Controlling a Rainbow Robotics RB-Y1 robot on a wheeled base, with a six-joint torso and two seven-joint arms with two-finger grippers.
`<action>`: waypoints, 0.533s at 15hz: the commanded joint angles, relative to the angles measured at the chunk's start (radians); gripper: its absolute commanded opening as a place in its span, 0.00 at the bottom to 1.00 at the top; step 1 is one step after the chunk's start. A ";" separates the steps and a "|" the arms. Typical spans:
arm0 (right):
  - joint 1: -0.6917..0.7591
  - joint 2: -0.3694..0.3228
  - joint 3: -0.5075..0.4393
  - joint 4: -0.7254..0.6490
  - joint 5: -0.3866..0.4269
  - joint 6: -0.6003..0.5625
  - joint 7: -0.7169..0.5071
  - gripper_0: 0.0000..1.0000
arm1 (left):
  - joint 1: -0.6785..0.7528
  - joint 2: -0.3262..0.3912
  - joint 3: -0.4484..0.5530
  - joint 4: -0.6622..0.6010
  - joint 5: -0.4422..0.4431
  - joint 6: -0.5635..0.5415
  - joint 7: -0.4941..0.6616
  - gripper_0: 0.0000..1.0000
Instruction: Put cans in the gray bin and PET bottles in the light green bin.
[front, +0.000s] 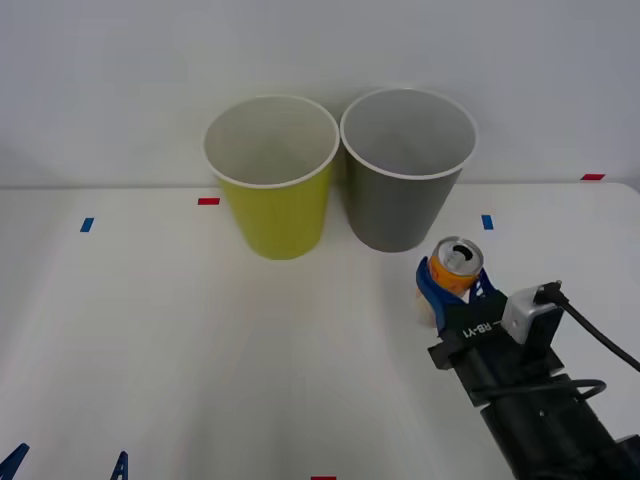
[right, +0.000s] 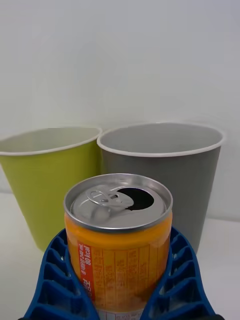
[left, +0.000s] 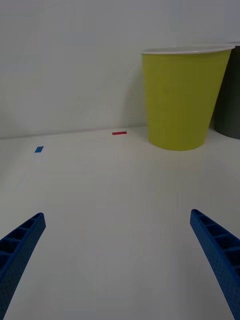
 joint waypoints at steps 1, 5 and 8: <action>0.014 0.021 -0.043 -0.073 -0.016 0.091 -0.013 0.03 | 0.000 0.000 0.000 0.000 0.000 0.000 0.000 1.00; 0.014 0.039 -0.077 -0.165 -0.024 0.205 -0.042 0.03 | 0.000 0.000 0.000 0.000 0.000 0.000 0.000 1.00; 0.009 0.052 -0.080 -0.211 -0.025 0.257 -0.052 0.02 | 0.000 0.000 0.000 0.000 0.000 0.000 0.000 1.00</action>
